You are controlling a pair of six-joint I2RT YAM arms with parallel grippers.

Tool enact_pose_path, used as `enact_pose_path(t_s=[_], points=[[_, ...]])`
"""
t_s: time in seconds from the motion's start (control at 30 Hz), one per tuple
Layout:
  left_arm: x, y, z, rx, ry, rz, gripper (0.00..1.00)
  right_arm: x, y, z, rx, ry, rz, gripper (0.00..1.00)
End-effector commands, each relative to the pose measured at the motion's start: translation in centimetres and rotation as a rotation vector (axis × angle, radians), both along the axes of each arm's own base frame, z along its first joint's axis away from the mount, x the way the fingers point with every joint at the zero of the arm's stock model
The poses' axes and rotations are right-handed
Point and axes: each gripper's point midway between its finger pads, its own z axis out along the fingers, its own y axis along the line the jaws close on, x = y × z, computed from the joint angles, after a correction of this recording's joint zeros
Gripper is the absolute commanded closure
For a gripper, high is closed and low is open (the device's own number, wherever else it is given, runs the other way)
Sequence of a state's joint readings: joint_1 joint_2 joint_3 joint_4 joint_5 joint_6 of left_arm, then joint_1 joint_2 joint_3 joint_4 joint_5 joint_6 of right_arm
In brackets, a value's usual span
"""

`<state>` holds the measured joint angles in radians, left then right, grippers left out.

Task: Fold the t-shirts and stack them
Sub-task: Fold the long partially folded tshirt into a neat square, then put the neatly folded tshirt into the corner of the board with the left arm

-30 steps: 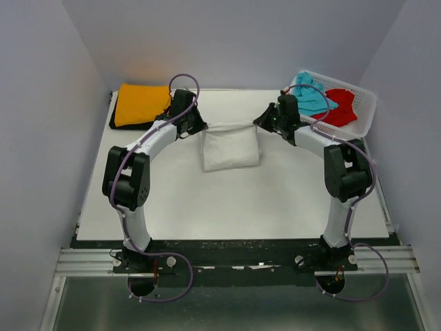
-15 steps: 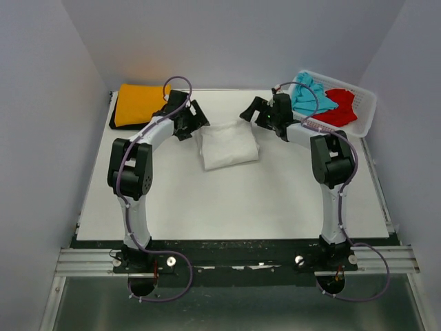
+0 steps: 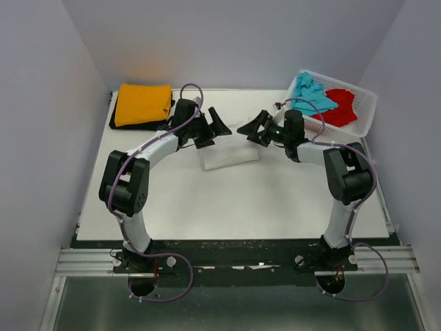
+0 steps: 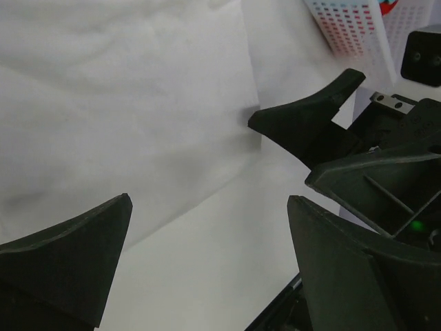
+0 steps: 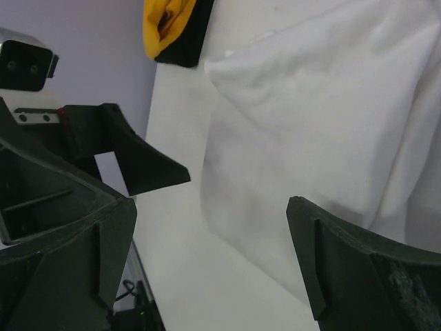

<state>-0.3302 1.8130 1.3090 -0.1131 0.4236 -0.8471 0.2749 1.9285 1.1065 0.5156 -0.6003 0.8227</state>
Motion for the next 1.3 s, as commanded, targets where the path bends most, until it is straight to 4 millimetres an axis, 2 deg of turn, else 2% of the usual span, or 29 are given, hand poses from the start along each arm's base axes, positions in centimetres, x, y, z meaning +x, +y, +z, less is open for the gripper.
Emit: enact_pose_path(t_s=[0.0, 0.13, 0.2, 0.33, 0.4, 0.6, 0.73, 0.8, 0.9, 0.97, 1.03, 1.13, 1.27], points=[[-1.6, -2.1, -4.2, -0.070, 0.106, -0.059, 0.01, -3.3, 1.8, -1.8, 0.168, 0.111, 0.145, 0.00], [-2.7, -2.0, -7.6, -0.039, 0.204, -0.052, 0.01, -3.7, 0.6, -7.2, 0.087, 0.224, 0.057, 0.00], [-3.7, -1.3, -8.8, 0.006, 0.225, -0.032, 0.01, -4.5, -0.5, -8.9, 0.021, 0.244, 0.008, 0.00], [-6.3, 0.1, -10.6, 0.058, 0.267, -0.022, 0.01, -6.7, -1.6, -9.8, -0.026, 0.272, -0.012, 0.00], [-7.9, 0.5, -11.1, 0.070, 0.274, -0.027, 0.01, -8.6, -1.6, -10.1, -0.008, 0.304, 0.009, 0.00], [-14.8, 0.4, -12.5, 0.113, 0.298, -0.100, 0.02, -14.8, -2.8, -10.9, -0.045, 0.378, 0.018, 0.00], [-19.1, 0.8, -12.5, 0.152, 0.286, -0.150, 0.01, -19.9, -3.4, -11.2, -0.119, 0.397, 0.075, 0.00], [-20.1, 0.8, -11.3, 0.181, 0.246, -0.169, 0.01, -20.6, -4.0, -10.4, -0.160, 0.372, 0.076, 0.00], [-20.4, 0.9, -8.8, 0.254, 0.159, -0.175, 0.01, -19.5, -5.0, -7.1, -0.213, 0.263, 0.030, 0.00], [-19.7, 1.6, -7.0, 0.291, 0.087, -0.141, 0.01, -18.4, -5.7, -4.8, -0.252, 0.181, -0.018, 0.00], [-18.8, 2.8, -6.4, 0.337, 0.045, -0.080, 0.01, -17.4, -6.8, -3.2, -0.286, 0.126, -0.090, 0.00], [-17.3, 5.3, -7.0, 0.445, 0.047, 0.022, 0.01, -16.9, -7.9, -2.8, -0.327, 0.095, -0.146, 0.00], [-14.9, 6.9, -8.7, 0.511, 0.127, 0.064, 0.02, -17.0, -7.8, -3.1, -0.337, 0.101, -0.134, 0.00]])
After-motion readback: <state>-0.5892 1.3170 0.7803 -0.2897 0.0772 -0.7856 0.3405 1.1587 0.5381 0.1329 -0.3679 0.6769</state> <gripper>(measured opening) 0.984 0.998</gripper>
